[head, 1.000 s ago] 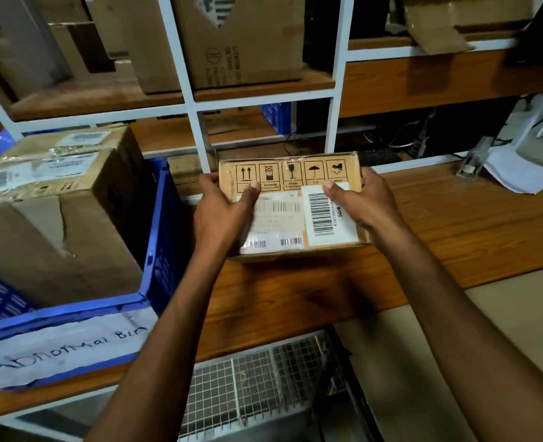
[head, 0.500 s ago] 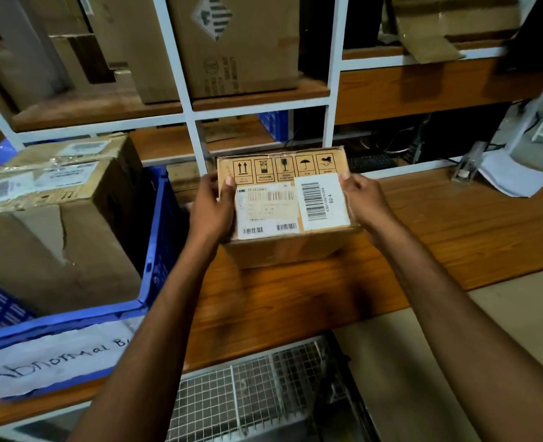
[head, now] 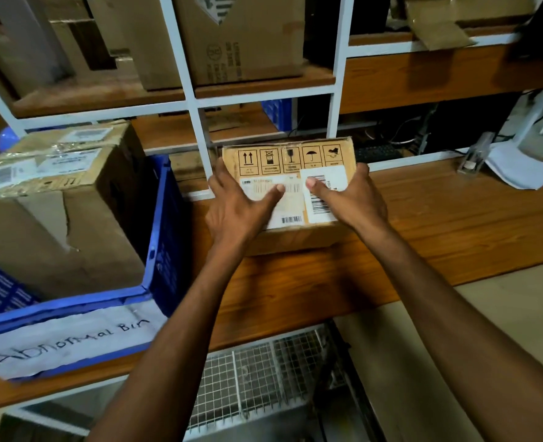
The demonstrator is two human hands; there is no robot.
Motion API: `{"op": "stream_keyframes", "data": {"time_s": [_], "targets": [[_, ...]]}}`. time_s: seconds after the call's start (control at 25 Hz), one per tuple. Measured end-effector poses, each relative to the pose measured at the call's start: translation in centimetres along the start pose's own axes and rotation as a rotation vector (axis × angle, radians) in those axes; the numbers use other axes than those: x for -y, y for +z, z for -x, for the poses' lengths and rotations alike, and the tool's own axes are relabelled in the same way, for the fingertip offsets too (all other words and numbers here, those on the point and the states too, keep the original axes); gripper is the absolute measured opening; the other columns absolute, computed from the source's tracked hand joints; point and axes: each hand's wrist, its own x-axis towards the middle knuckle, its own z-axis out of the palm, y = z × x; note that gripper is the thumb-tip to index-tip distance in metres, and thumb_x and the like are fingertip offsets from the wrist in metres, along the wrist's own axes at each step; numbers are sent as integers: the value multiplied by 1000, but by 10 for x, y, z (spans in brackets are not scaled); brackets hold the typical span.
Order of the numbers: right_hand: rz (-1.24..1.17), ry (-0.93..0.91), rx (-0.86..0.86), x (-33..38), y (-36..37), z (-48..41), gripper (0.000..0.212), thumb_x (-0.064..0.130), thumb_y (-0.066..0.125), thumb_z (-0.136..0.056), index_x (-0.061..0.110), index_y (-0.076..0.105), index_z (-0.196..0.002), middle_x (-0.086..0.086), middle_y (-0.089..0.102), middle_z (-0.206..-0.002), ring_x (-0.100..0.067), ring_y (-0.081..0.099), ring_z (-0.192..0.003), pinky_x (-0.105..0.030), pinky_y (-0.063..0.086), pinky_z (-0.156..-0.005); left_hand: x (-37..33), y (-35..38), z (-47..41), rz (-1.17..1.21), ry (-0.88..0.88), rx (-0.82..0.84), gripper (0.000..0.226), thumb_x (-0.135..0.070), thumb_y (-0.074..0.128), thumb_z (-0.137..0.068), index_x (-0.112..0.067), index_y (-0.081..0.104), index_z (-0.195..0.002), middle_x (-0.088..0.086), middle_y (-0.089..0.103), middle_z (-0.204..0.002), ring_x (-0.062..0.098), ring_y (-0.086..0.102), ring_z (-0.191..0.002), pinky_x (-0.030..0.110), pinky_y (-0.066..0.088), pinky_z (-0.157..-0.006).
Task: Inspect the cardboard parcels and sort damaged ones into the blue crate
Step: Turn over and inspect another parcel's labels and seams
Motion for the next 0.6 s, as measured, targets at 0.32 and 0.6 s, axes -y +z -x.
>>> {"op": "stream_keyframes", "data": {"time_s": [0.32,0.6], "targets": [[-28,-22,83,-10,2,0,132,52,94,-62,26,5,-157,-5,41,-156,-29,46,-137,-46,47,-106,-4,12,16,-241,-12,25,143,-91,61,-71,-11,-15,-163,15,8,-169,38,49,-136,45,54,-87],[-215,-54,83,-15,-18,1,115,36,102,-45,34,42,-144,11,66,-129,-16,64,-116,-47,55,-99,9,-6,-2,-176,88,21,125,-83,68,-73,-20,9,-163,5,49,-153,28,60,-126,39,51,-84]]}}
